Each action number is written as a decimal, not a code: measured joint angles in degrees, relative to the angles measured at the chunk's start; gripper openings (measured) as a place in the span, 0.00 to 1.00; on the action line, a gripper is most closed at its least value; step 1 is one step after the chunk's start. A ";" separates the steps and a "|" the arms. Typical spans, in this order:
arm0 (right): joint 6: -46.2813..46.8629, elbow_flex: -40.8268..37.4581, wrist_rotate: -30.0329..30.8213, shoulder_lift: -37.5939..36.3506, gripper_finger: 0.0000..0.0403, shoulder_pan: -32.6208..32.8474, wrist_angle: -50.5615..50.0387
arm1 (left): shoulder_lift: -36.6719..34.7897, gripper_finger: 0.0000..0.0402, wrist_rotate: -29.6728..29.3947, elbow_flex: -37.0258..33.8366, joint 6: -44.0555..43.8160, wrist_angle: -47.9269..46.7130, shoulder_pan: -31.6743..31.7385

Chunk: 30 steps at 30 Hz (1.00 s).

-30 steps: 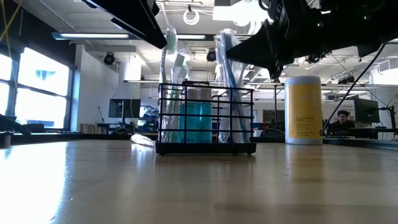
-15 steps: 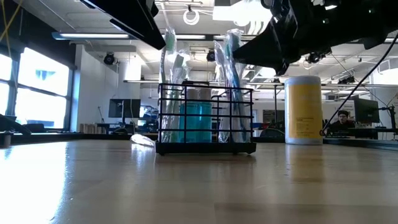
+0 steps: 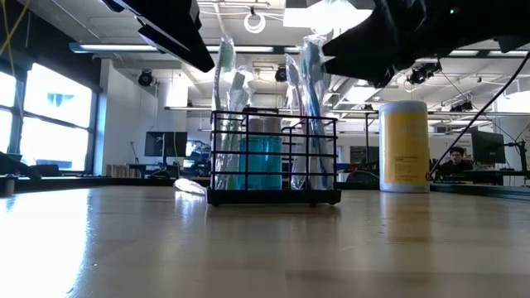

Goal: Pick & Place toothbrushing station
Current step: Put the purple toothbrush into the black mesh organizer

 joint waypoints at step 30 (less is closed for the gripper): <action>-1.40 0.02 0.00 -19.46 0.50 13.20 -15.11 | -0.70 0.45 -5.15 19.32 -23.45 -64.81 20.29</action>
